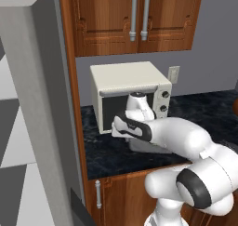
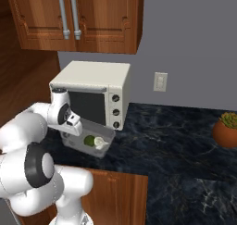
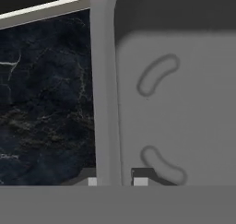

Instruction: Take the garlic and lime out of the freezer and place them in the tupperware container on the counter. Then put the tupperware containing the vegetables back in the freezer.

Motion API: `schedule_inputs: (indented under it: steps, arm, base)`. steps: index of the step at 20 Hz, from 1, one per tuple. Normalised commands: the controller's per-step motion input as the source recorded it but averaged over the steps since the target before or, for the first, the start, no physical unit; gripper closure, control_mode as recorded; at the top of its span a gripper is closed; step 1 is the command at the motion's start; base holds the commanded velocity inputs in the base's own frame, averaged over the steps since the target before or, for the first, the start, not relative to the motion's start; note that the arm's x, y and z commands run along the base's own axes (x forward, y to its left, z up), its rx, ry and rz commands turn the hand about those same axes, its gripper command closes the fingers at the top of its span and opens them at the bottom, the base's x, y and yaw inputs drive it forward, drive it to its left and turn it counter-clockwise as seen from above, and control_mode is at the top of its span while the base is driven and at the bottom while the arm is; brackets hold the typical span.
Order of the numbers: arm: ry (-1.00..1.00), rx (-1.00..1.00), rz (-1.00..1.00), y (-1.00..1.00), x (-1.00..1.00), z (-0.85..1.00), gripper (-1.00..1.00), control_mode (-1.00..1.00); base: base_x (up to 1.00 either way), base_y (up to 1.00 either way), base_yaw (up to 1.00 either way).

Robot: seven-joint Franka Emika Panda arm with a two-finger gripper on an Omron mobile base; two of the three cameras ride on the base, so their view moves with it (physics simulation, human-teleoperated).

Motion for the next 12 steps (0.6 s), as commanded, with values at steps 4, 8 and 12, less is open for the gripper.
schedule_inputs:
  steps: [4, 8, 12]
  arm:
    - [0.03, 0.00, 0.03, -0.04, -0.21, 0.81, 1.00, -1.00]
    - [0.03, -0.01, 0.03, -0.11, -0.27, 0.80, 1.00, -1.00]
    - [0.01, -0.04, 0.09, -0.18, -0.27, 0.74, 1.00, -1.00]
  base:
    - [0.00, 0.00, 0.00]
    - [0.00, 0.00, 0.00]
    - [0.00, 0.00, 0.00]
